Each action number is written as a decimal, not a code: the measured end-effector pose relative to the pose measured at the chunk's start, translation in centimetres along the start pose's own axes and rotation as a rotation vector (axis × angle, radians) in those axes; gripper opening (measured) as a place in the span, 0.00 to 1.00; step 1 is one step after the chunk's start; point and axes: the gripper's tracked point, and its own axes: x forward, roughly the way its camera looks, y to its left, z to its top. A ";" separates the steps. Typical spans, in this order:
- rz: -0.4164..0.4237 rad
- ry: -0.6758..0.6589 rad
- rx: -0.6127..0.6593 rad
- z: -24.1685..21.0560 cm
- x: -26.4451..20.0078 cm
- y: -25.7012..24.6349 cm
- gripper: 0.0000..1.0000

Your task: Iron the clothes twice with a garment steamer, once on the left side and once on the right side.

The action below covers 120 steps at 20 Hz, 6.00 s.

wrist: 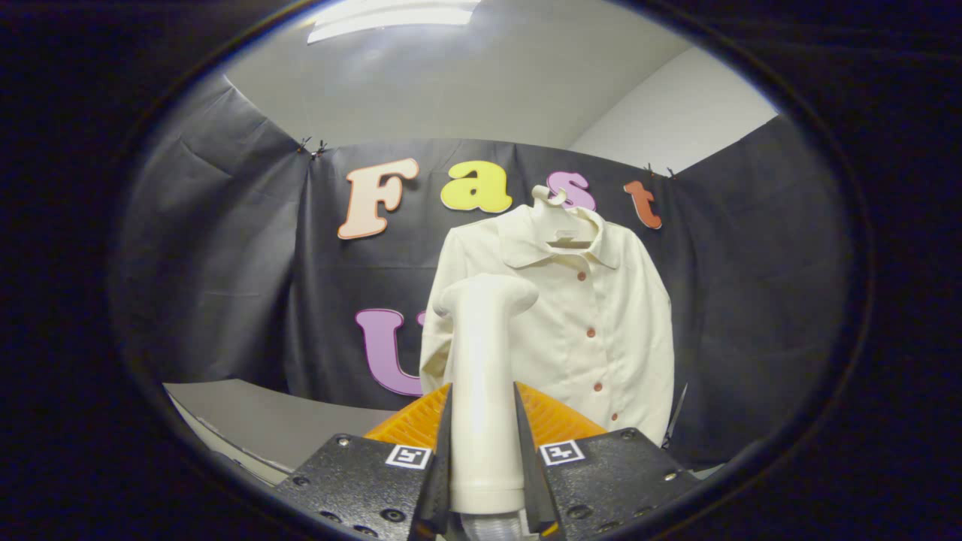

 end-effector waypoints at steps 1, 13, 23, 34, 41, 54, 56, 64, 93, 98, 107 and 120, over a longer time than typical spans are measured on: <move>-0.007 -0.008 0.003 0.0 0.2 -0.6 0.38; -0.082 0.008 0.060 -4.7 4.1 -5.5 0.38; -0.046 0.041 0.116 -8.7 4.9 -6.0 0.39; -0.032 0.118 0.178 -14.7 2.3 -6.7 0.38; -0.016 0.145 0.151 -18.4 0.2 -6.2 0.38; 0.021 0.227 0.177 -24.9 -4.1 -6.0 0.38; 0.027 0.243 0.180 -26.0 -4.6 -6.0 0.38; 0.030 0.278 0.216 -28.9 -6.2 -6.3 0.38; -0.015 0.217 0.066 -17.7 -11.3 -11.5 0.37; -0.048 0.158 0.031 -12.7 -8.9 -13.0 0.37; -0.117 0.064 -0.011 -5.8 -1.6 -16.3 0.37; -0.145 -0.033 0.068 -2.4 7.8 -19.1 0.37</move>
